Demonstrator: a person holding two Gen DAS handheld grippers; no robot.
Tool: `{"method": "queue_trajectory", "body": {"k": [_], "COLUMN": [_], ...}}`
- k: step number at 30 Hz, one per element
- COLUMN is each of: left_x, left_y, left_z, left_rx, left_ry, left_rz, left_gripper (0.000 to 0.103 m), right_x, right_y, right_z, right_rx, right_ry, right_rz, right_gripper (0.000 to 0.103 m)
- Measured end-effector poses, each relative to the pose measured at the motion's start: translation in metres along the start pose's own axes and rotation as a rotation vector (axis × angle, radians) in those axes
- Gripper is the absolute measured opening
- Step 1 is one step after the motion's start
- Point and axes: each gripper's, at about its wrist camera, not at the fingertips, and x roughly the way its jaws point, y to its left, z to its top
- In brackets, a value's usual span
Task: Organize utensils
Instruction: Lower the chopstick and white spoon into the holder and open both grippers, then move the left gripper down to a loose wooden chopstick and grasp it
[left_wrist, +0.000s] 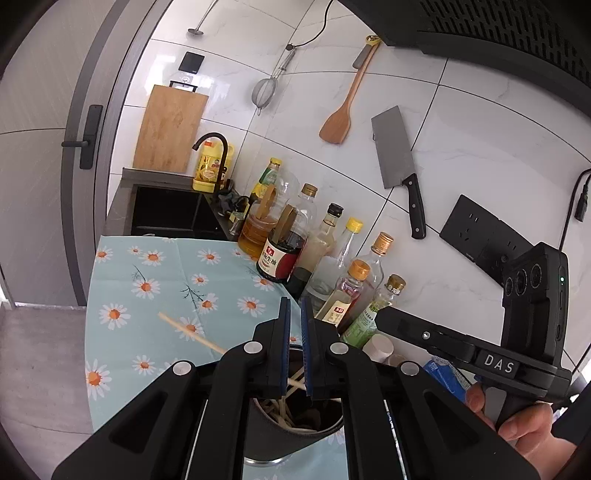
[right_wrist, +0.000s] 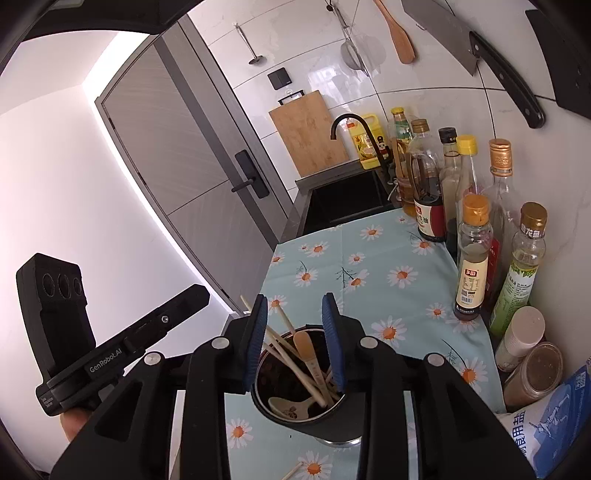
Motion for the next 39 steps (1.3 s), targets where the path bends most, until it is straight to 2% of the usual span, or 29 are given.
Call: {"method": "queue_trajectory", "body": {"k": [9,12,13,39], "left_x": [-0.018,-0.020,-0.021,-0.014], "left_y": [0.005,0.011,0.013,0.042], "left_z": [-0.001,-0.002,-0.003,-0.023], "left_rx": [-0.014,-0.028,-0.036,-0.082], "left_ry": [-0.008,-0.005,-0.005,0.048], "left_rz": [0.025,0.033,0.034,0.061], "left_gripper": [0.006,0.030,0.031,0.031], "right_x": [-0.010,-0.010,-0.010,0.003], "right_y": [0.006,0.006,0.006,-0.004], "right_z": [-0.007,-0.008,-0.008,-0.015], "right_rx": [0.006,0.008,0.008,0.036], "right_ry": [-0.005,-0.001,0.000,0.035], "right_rz": [0.015,0.017,0.017,0.017], "right_gripper": [0.032,0.032,0.032,0.033]}}
